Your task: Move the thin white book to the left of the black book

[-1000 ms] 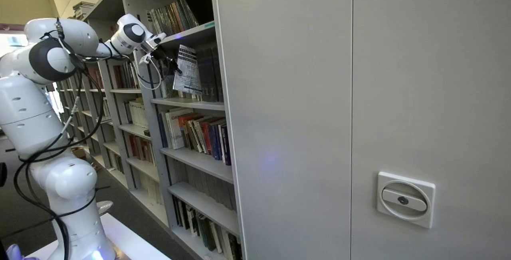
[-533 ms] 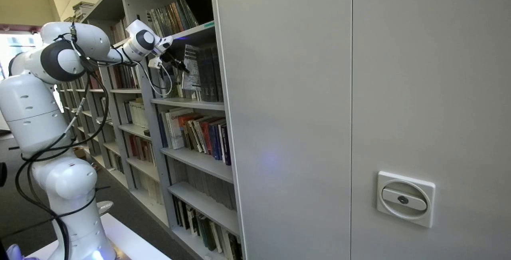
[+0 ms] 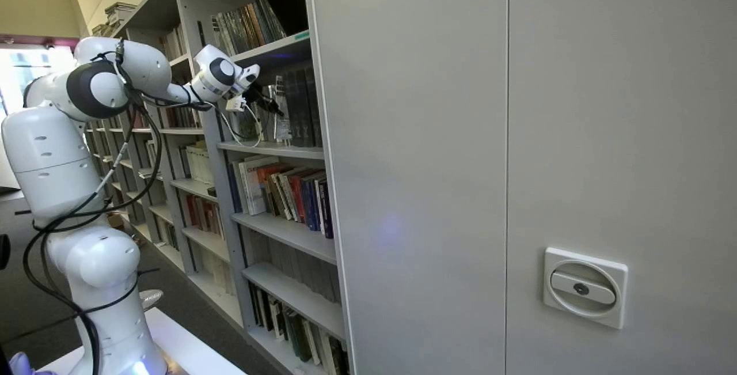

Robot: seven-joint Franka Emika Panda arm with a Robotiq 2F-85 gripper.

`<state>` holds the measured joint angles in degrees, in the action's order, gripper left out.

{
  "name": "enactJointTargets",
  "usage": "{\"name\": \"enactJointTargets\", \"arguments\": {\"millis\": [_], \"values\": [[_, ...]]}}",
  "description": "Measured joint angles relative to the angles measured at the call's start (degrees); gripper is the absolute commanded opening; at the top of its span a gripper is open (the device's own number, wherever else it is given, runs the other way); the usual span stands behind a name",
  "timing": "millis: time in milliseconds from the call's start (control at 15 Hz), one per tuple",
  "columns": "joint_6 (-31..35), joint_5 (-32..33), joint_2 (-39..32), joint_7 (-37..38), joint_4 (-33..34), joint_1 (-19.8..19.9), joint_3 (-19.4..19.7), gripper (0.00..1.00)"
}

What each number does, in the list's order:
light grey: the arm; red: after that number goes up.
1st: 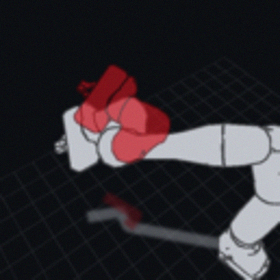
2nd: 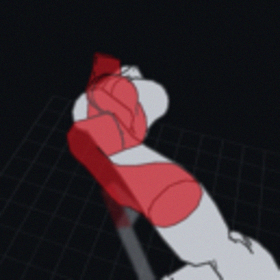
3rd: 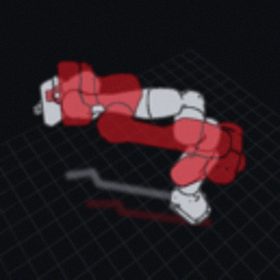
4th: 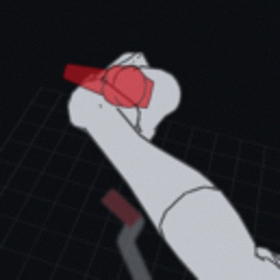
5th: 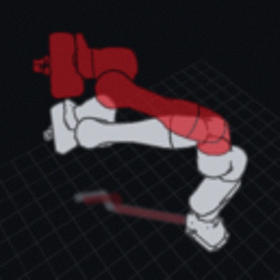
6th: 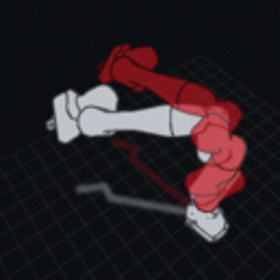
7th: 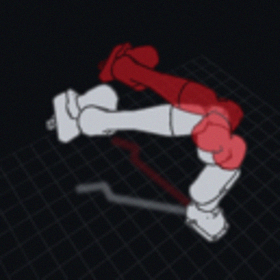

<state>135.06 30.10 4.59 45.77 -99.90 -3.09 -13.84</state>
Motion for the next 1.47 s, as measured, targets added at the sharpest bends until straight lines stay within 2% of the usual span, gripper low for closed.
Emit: {"name": "enactJointTargets", "arguments": {"millis": [400, 1067, 1467], "values": [[2.08, 3.12, -0.86, 1.12, -0.9, -0.14, 0.46, 0.03], [10.79, 2.17, -4.04, 1.68, -0.85, -2.06, 0.87, 0.03], [11.28, 2.34, -4.21, 0.36, -0.81, -2.29, 1.21, 0.03]]}}
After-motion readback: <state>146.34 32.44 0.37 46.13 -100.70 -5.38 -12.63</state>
